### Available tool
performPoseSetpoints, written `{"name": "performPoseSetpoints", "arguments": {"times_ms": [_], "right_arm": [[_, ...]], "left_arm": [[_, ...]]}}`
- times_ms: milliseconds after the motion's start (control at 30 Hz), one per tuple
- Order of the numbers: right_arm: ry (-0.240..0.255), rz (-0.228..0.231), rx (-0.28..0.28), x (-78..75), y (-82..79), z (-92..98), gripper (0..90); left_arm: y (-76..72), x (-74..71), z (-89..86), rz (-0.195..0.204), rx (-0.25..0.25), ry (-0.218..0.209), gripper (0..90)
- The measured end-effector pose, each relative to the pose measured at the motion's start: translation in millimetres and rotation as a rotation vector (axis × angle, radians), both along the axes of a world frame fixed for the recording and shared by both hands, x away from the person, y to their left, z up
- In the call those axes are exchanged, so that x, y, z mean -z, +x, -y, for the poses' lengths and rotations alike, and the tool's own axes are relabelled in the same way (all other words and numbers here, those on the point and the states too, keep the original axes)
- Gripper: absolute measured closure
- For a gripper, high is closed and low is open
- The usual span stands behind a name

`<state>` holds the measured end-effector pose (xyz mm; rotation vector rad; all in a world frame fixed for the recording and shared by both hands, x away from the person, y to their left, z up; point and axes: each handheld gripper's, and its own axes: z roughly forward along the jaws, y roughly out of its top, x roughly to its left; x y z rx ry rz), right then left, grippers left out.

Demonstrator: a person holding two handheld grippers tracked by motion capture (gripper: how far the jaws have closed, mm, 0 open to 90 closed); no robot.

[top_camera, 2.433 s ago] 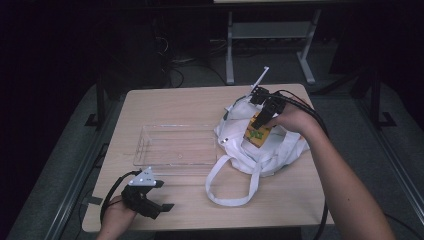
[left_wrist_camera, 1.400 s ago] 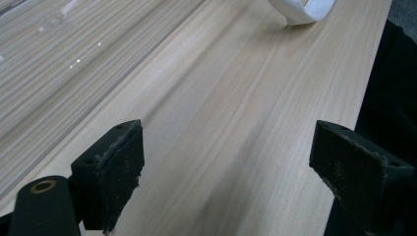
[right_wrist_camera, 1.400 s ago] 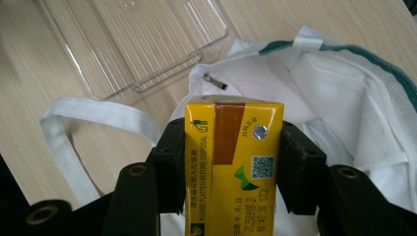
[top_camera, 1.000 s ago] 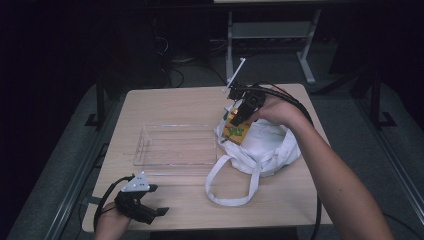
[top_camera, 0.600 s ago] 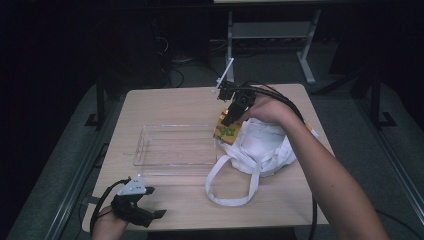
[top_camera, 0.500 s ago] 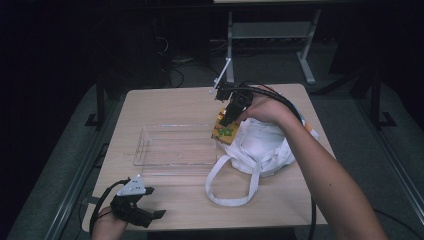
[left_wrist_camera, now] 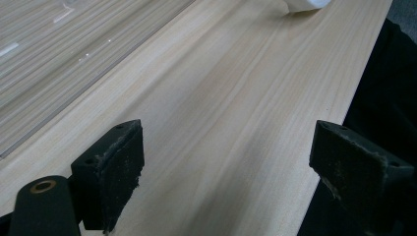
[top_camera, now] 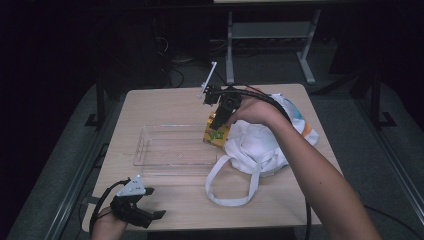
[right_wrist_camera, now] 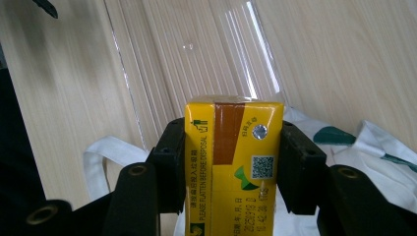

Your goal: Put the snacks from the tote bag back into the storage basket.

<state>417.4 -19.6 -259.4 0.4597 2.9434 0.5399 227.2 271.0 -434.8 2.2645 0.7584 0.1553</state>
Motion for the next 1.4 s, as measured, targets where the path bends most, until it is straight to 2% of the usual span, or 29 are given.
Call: {"name": "performPoseSetpoints", "arguments": {"times_ms": [700,1400], "right_arm": [[-0.007,-0.011,-0.096,9.6,-10.6,-32.1,51.5],[-0.073,-0.045,-0.187,28.9,-16.3,-47.3,51.5]], "left_arm": [[-0.2,-0.1,-0.5,0.001,0.0,-0.004,12.9],[-0.1,-0.3,-0.6,0.001,0.004,0.002,12.9]]}}
